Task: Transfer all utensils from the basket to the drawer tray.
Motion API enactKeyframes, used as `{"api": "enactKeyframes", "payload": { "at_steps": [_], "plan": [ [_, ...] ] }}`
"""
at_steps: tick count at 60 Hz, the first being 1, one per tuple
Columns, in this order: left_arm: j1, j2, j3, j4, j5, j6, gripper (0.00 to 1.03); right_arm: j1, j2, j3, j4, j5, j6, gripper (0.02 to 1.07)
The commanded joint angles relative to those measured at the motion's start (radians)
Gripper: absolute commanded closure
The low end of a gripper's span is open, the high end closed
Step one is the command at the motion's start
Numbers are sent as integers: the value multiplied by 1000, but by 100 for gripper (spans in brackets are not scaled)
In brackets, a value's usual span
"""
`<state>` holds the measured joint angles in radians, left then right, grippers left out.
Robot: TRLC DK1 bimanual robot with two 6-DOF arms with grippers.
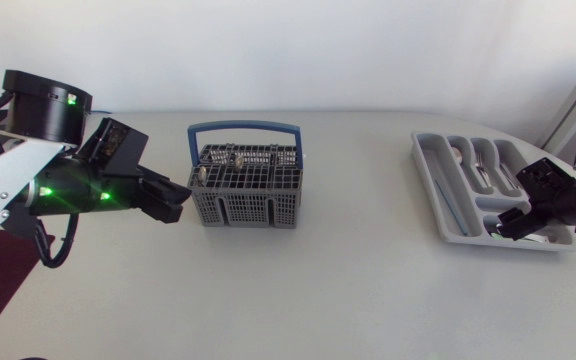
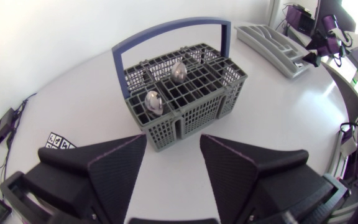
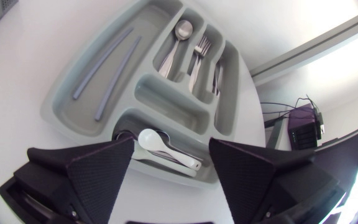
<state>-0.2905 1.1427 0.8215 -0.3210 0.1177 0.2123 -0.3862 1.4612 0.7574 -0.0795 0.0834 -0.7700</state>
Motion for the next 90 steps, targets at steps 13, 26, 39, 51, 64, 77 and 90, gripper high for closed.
{"api": "enactKeyframes", "payload": {
  "at_steps": [13,26,39,51,64,77,90],
  "plan": [
    [24,-3,7,-7,-3,30,42,136,-156,2,-144,-5,89,8],
    [25,34,15,17,-3,21,42,414,-248,71,-290,16,281,8],
    [30,54,18,31,-1,24,42,696,-210,212,-385,35,475,8],
    [71,84,16,51,37,36,42,900,-102,329,-391,30,626,9],
    [123,98,7,66,112,70,42,1040,33,454,-352,-20,706,9],
    [175,124,-12,100,191,107,42,1077,203,582,-309,-116,750,12],
    [220,173,-24,145,231,136,42,1107,376,734,-310,-169,816,22]
  ]
}}
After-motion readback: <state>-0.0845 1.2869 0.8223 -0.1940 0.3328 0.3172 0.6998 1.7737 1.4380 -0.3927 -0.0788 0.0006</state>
